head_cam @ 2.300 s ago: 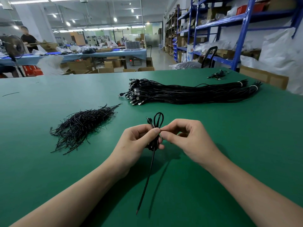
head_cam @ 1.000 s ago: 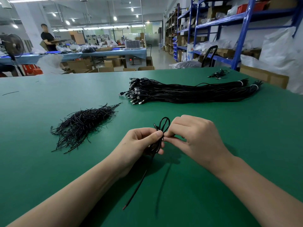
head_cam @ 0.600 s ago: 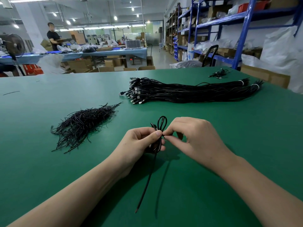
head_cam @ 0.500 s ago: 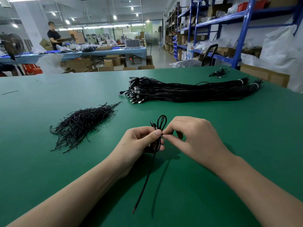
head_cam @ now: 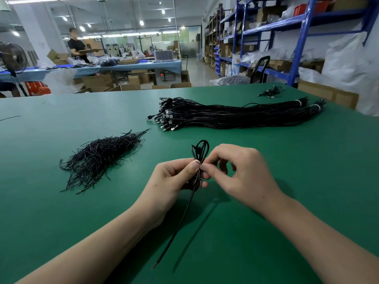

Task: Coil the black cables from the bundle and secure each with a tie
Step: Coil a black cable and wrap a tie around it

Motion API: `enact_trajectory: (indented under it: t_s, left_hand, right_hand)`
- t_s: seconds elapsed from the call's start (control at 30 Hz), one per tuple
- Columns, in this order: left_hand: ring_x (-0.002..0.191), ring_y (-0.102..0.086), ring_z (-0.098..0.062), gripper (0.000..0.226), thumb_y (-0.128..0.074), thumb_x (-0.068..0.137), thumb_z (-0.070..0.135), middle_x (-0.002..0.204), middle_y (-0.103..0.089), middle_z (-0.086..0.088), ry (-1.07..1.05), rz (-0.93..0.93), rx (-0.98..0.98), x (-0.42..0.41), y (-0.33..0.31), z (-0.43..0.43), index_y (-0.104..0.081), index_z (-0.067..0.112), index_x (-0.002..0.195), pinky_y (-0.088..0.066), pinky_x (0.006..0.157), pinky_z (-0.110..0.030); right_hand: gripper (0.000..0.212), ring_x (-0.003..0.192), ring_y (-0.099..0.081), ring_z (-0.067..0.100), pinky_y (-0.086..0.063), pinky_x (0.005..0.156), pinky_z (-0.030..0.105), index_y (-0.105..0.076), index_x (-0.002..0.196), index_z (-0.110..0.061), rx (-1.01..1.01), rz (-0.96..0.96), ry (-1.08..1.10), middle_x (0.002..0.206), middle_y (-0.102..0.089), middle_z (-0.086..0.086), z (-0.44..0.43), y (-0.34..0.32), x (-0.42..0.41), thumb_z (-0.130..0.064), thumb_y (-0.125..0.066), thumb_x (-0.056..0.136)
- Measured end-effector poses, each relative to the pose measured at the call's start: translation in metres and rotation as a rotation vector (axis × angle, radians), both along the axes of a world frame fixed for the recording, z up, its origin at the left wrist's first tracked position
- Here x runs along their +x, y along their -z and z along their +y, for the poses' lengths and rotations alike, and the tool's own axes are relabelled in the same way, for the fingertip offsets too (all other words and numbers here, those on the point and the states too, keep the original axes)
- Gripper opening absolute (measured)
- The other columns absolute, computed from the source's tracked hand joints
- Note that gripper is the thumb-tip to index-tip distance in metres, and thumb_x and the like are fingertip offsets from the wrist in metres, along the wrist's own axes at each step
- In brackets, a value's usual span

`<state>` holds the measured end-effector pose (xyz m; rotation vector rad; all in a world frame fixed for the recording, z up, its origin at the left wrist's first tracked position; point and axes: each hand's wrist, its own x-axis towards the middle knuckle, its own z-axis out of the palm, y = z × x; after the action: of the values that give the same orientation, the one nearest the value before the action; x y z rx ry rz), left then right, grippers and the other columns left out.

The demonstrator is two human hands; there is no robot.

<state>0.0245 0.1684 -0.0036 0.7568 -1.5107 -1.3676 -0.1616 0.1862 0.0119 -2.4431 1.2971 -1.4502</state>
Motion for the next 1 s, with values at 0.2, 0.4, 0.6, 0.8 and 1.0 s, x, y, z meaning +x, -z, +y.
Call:
enact_trajectory:
  t_s: [0.2, 0.4, 0.6, 0.8, 1.0]
  left_hand:
    - [0.072, -0.071, -0.014, 0.027, -0.062, 0.091, 0.032, 0.087, -0.076, -0.006, -0.044, 0.028, -0.035, -0.002, -0.001, 0.001, -0.080, 0.014, 0.099, -0.053, 0.068, -0.019]
    - [0.073, -0.071, -0.012, 0.024, -0.061, 0.091, 0.027, 0.085, -0.077, -0.005, -0.057, 0.065, -0.068, -0.004, -0.003, 0.002, -0.079, 0.011, 0.097, -0.054, 0.068, -0.017]
    - [0.083, -0.072, -0.016, 0.024, -0.062, 0.092, 0.026, 0.095, -0.079, -0.009, -0.117, 0.071, -0.149, -0.005, -0.004, 0.004, -0.079, 0.011, 0.100, -0.055, 0.076, -0.022]
    - [0.086, -0.073, -0.011, 0.020, -0.063, 0.096, 0.022, 0.098, -0.079, -0.004, -0.154, 0.052, -0.210, -0.009, -0.006, 0.008, -0.076, 0.012, 0.108, -0.055, 0.074, -0.023]
    - [0.083, -0.075, -0.015, 0.010, -0.066, 0.096, 0.024, 0.092, -0.079, -0.008, -0.139, 0.071, -0.220, -0.006, -0.007, 0.009, -0.076, 0.022, 0.098, -0.054, 0.072, -0.019]
  right_hand:
    - [0.011, 0.063, -0.060, 0.010, -0.050, 0.060, 0.037, -0.070, 0.084, -0.027, -0.046, 0.007, 0.054, 0.077, -0.068, -0.014, 0.003, 0.002, 0.006, -0.034, -0.068, 0.092]
    - [0.011, 0.067, -0.063, 0.008, -0.051, 0.062, 0.035, -0.069, 0.086, -0.025, -0.071, -0.019, 0.065, 0.077, -0.068, -0.015, 0.004, 0.001, 0.011, -0.030, -0.065, 0.094]
    - [0.010, 0.069, -0.061, 0.014, -0.034, 0.060, 0.010, -0.067, 0.081, -0.022, 0.015, -0.207, 0.036, 0.073, -0.065, -0.011, 0.005, 0.001, 0.020, -0.023, -0.065, 0.091]
    - [0.012, 0.069, -0.054, 0.017, -0.034, 0.059, 0.019, -0.059, 0.080, -0.022, 0.007, -0.201, 0.079, 0.074, -0.054, -0.009, 0.007, -0.002, 0.022, -0.022, -0.060, 0.092]
    - [0.014, 0.069, -0.049, 0.010, -0.045, 0.060, 0.036, -0.055, 0.085, -0.022, -0.043, -0.014, 0.104, 0.074, -0.050, -0.011, 0.008, -0.006, 0.017, -0.027, -0.053, 0.097]
